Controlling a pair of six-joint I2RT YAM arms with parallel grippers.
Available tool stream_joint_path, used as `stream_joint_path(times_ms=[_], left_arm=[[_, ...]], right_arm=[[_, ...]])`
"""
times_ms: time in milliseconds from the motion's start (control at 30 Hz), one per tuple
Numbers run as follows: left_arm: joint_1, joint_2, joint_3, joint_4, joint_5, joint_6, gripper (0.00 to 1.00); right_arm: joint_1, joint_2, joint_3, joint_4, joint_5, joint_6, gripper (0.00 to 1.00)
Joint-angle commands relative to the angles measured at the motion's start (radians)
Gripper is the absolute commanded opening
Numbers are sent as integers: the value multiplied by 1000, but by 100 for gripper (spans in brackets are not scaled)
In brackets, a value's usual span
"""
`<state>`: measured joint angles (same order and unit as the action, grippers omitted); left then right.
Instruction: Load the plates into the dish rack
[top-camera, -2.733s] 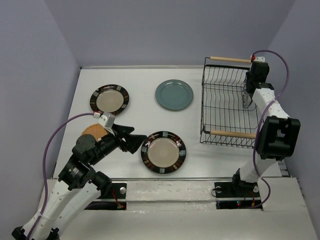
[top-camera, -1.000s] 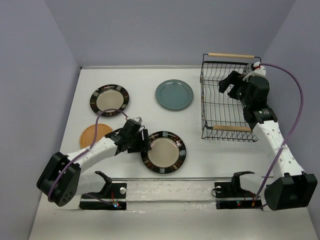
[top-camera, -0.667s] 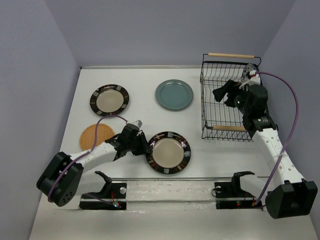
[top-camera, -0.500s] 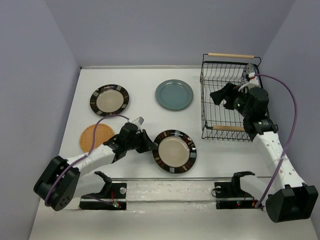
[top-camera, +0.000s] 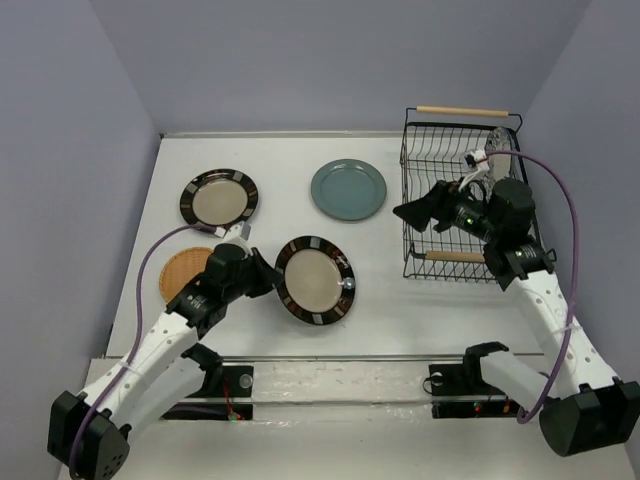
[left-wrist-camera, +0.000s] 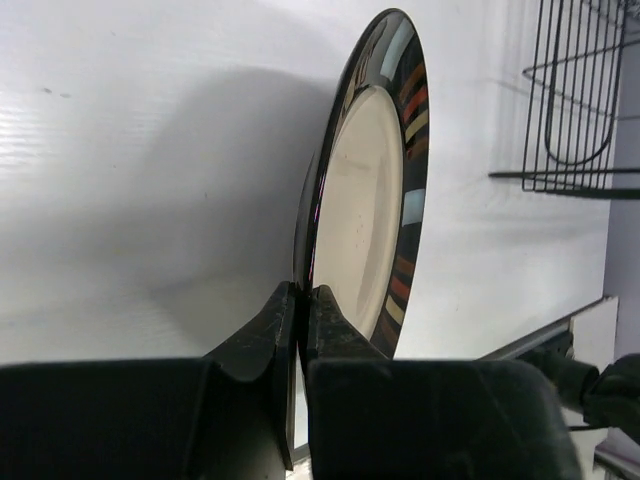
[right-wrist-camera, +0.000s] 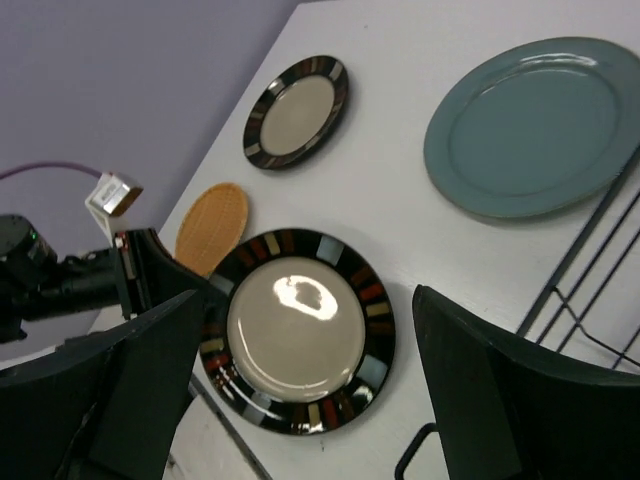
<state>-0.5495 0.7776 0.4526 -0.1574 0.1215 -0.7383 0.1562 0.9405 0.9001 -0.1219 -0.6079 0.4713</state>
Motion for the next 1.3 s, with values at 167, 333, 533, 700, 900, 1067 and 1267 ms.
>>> stream_joint_path(times_ms=[167,333,533,700,900,1067,1267], left_arm=[[189,-113,216,116,128,-22,5],[258,-118,339,150,216,-19,5],[261,-113,403,222,299,-59,5],[261,-120,348,321,401,-105,6],[261,-121,322,374,457,-136,6],[261,-115,305,463,517,-177,6],[261,-113,339,377,481,-99,19]], right_arm=[[190,110,59,24,-122,-91,91],[235,175,68,41,-99,-105,91],[235,234,51,106,-61,-73,92],[244,283,40,177,-70,-28,92],[253,302,-4,321,-164,49,92],[253,328,-62,490,-233,136,72],[264,305,-70,553,-221,201,7]])
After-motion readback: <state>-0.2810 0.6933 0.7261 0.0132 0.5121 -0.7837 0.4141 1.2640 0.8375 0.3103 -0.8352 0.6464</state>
